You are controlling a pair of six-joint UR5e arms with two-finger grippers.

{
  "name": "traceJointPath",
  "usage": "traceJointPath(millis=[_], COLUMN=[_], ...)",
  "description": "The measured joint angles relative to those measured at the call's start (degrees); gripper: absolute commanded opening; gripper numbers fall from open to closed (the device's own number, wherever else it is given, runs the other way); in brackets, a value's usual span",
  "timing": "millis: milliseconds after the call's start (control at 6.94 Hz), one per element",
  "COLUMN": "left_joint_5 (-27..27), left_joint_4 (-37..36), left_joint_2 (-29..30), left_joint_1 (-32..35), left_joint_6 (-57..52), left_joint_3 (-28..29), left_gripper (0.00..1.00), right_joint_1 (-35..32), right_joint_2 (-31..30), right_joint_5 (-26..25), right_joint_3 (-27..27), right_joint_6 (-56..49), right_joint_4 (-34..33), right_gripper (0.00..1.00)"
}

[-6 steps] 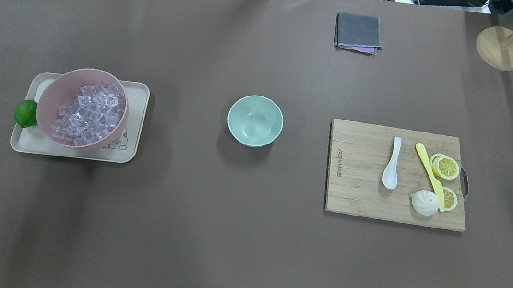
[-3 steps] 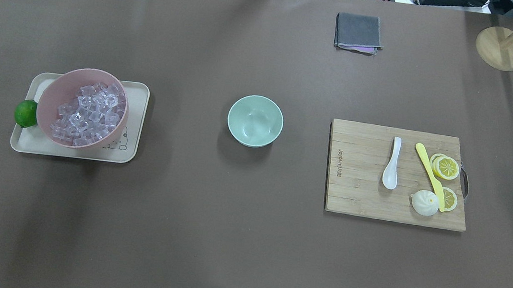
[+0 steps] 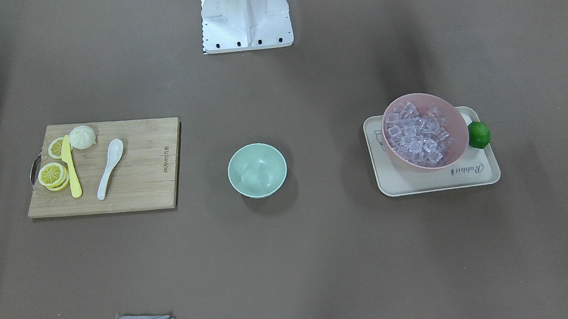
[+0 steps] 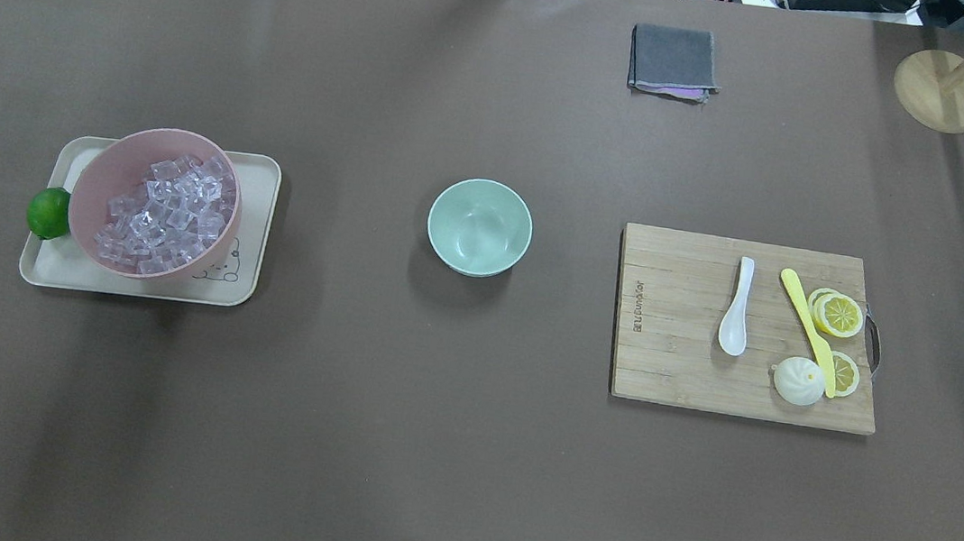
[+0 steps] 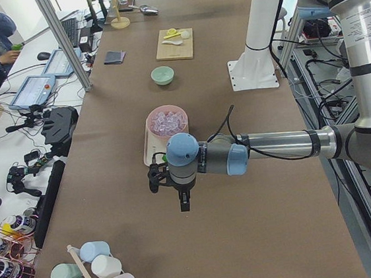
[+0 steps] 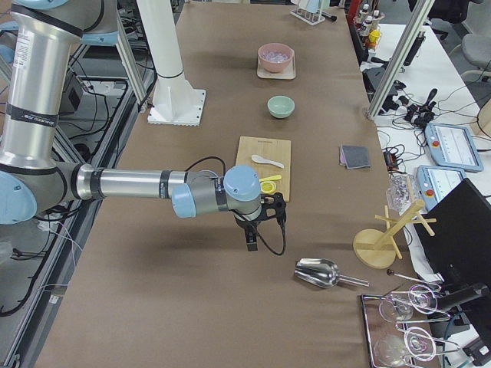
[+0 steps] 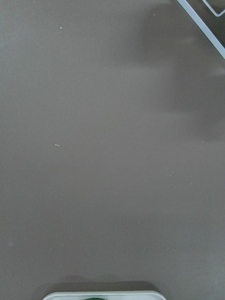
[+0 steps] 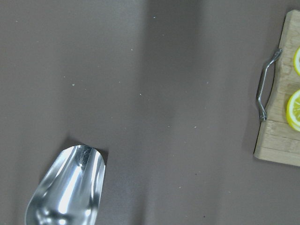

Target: Put spoon and ice into bowl

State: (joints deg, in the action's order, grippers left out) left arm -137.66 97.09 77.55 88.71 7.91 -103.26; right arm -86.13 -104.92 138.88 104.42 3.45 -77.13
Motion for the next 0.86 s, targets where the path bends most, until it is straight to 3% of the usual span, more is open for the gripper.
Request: traceJointPath(millis=[864], left_joint_5=[0.12], left_joint_4=[0.34], left_joint_2=[-0.11], left_joint_1=[0.14], left_joint_6=[0.04], left_joint_3=[-1.17], left_gripper=[0.98], right_joint_1=[0.08], right_joint_2=[-0.01], right_joint_5=[-2.71], right_joint_3=[0.39], right_joint_6=[0.38], right_joint_4=[0.83], right_gripper=[1.0])
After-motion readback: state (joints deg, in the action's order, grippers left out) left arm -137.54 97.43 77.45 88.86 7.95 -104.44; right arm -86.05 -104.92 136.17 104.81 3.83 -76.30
